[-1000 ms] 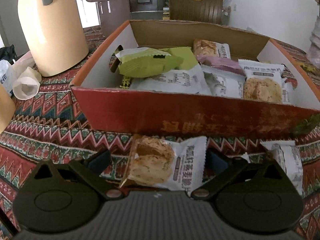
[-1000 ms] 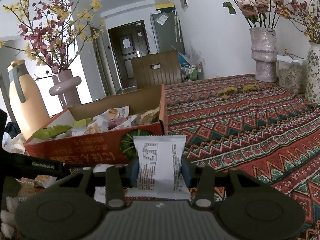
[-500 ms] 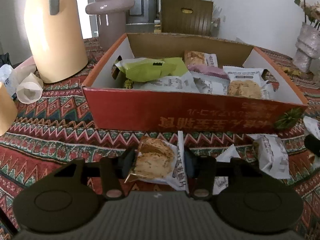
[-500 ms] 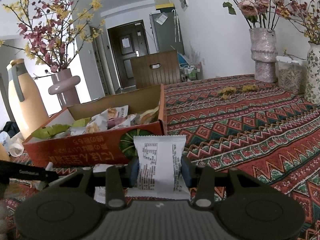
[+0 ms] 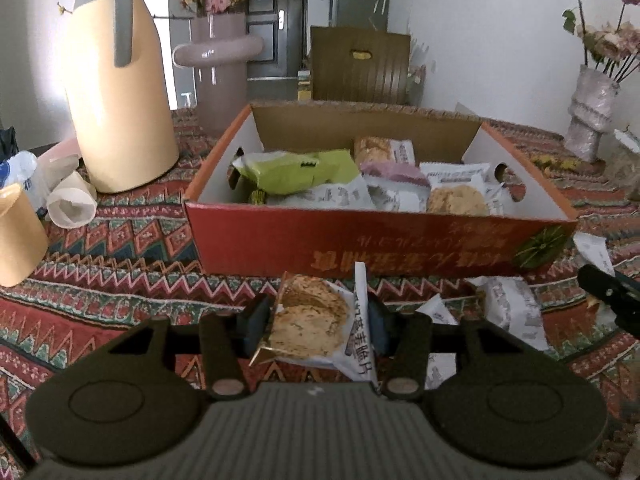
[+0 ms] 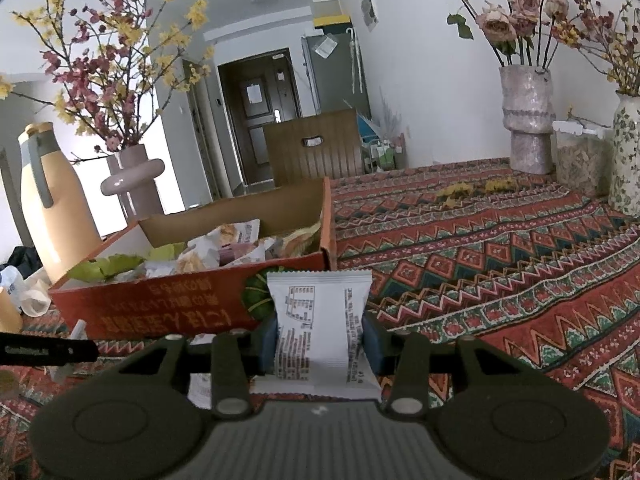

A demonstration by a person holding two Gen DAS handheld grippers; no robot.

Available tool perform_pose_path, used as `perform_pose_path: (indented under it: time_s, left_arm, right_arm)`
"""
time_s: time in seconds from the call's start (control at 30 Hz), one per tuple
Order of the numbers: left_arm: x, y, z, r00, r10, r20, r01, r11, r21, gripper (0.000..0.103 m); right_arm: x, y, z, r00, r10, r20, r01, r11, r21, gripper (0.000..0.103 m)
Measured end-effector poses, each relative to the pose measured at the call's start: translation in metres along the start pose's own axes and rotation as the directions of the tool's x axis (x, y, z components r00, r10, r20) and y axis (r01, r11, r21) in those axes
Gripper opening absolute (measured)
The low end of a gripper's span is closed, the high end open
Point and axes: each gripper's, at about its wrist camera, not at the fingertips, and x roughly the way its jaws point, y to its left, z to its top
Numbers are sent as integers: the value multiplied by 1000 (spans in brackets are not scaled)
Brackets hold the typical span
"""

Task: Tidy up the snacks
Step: 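Grasp a biscuit packet with the left gripper while the right holds the white packet, then lower both packets into the cardboard box and open both grippers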

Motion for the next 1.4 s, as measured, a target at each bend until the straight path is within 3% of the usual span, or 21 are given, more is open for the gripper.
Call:
perform_pose_path:
  time_s: [0.43,0.83,1.17,1.4]
  left_arm:
    - [-29,-8,28,992,-37,119,34,999,24,51]
    - [-36,-23,65,972,-45,232,40,999,26,51]
    - [9,-16,96,972,1,234,12,998,-55,51]
    - [52,-7,87,978,33,207,-18,997,-73,51]
  right_arm:
    - [-22,11,10,997,3,72,0,999,-47,43]
    - [-13,41,64,987,63,149,-47,993,-111,43]
    - [46,63,98,988,72,138,-56,992,-115,43]
    - [85,59,91,995,35,93,-26,996,-90,42]
